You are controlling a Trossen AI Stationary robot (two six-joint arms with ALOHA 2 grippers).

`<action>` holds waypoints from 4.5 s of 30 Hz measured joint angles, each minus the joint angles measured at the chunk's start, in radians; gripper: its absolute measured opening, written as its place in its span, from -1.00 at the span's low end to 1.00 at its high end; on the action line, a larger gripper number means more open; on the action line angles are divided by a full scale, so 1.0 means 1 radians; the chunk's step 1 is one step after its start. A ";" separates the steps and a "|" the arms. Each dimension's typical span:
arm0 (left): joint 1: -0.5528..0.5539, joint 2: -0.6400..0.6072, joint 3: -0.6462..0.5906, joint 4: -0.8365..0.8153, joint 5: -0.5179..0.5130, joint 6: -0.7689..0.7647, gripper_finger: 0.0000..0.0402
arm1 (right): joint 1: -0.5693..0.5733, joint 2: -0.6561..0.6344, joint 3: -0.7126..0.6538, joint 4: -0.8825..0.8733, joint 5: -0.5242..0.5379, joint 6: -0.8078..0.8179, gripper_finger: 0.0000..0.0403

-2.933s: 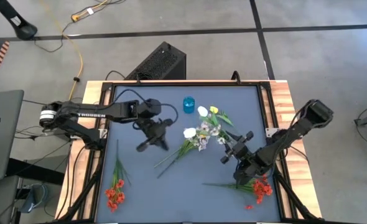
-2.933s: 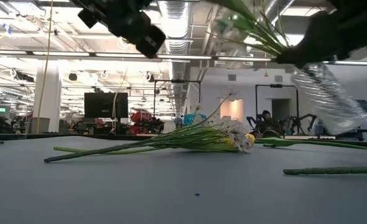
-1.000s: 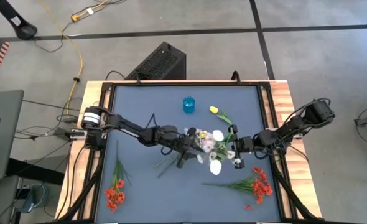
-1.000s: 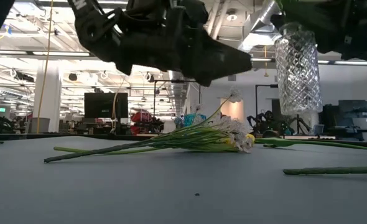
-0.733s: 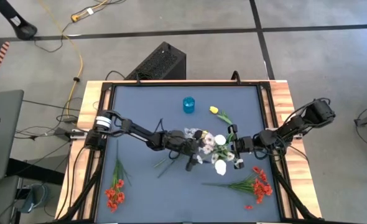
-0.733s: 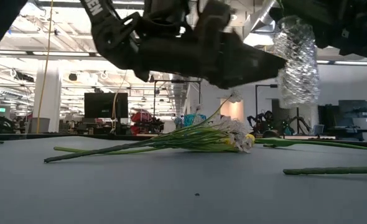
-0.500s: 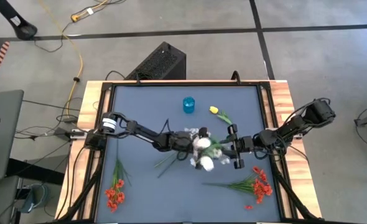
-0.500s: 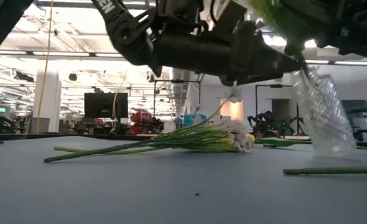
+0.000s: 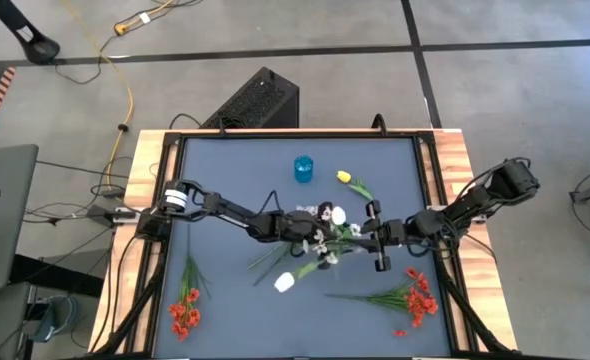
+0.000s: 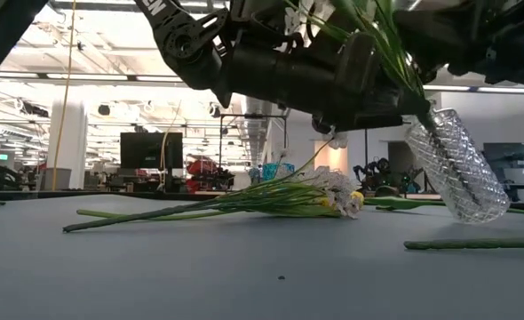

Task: Sort flowers into vase by color
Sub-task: Put the white flowers into the transparent vase

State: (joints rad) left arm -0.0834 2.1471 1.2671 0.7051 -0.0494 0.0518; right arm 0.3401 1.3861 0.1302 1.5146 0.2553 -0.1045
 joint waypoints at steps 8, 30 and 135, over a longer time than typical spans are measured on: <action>0.000 0.000 0.015 -0.003 0.001 -0.019 0.57 | -0.004 -0.071 0.002 -0.226 0.039 0.152 -0.28; 0.030 0.000 0.219 -0.335 0.072 0.014 0.57 | -0.020 -0.629 0.339 -1.632 0.035 0.320 0.32; 0.154 -0.290 0.264 -1.150 -0.169 0.235 0.57 | 0.052 -0.643 0.240 -1.487 0.272 0.245 -0.10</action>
State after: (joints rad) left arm 0.0707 1.8575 1.5311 -0.4447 -0.2183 0.2866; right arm 0.3923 0.7432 0.3698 0.0278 0.5274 0.1408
